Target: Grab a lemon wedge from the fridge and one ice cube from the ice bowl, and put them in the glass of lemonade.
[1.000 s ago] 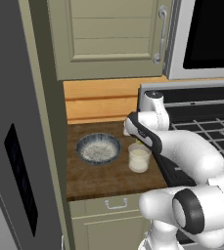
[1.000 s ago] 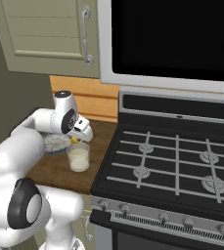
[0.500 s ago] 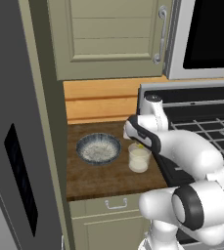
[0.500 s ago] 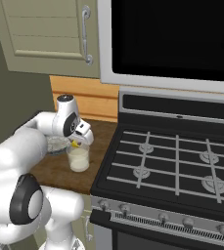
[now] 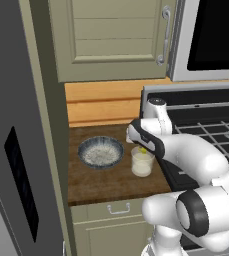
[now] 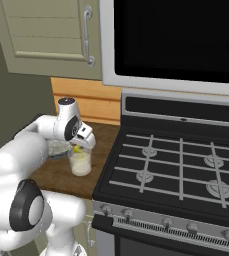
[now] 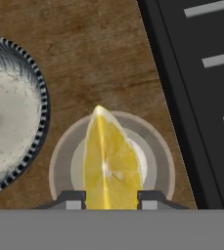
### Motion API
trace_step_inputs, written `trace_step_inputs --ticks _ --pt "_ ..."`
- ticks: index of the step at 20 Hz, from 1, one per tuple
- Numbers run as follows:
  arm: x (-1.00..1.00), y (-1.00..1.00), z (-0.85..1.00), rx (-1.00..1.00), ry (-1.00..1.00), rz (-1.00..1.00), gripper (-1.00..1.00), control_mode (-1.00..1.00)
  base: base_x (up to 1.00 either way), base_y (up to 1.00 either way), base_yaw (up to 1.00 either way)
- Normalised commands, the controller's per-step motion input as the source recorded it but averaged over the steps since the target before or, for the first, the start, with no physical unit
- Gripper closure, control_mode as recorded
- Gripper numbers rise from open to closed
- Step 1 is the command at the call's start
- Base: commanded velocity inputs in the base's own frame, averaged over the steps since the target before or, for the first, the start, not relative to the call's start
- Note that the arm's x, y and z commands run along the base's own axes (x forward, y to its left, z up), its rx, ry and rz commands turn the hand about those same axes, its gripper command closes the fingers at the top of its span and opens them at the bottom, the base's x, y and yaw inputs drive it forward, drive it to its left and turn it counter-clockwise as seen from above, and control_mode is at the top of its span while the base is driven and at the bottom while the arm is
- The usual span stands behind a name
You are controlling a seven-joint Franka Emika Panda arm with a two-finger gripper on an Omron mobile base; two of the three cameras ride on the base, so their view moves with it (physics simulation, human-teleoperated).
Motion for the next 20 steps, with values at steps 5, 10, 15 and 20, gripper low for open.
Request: trace_step_inputs --ticks 5,10,15,20 --pt "0.00 0.00 0.00 0.00 0.00 0.00 -1.00 -1.00 0.00 0.00 0.00" --pt "0.00 0.00 0.00 0.00 0.00 0.00 -1.00 -1.00 0.00 0.00 0.00" --pt "-0.10 0.00 0.34 0.06 -0.07 0.00 -1.00 -1.00 0.00 0.00 0.00" --pt "-0.16 0.00 0.29 0.06 -0.08 0.00 -1.00 -1.00 0.00 0.00 0.00"
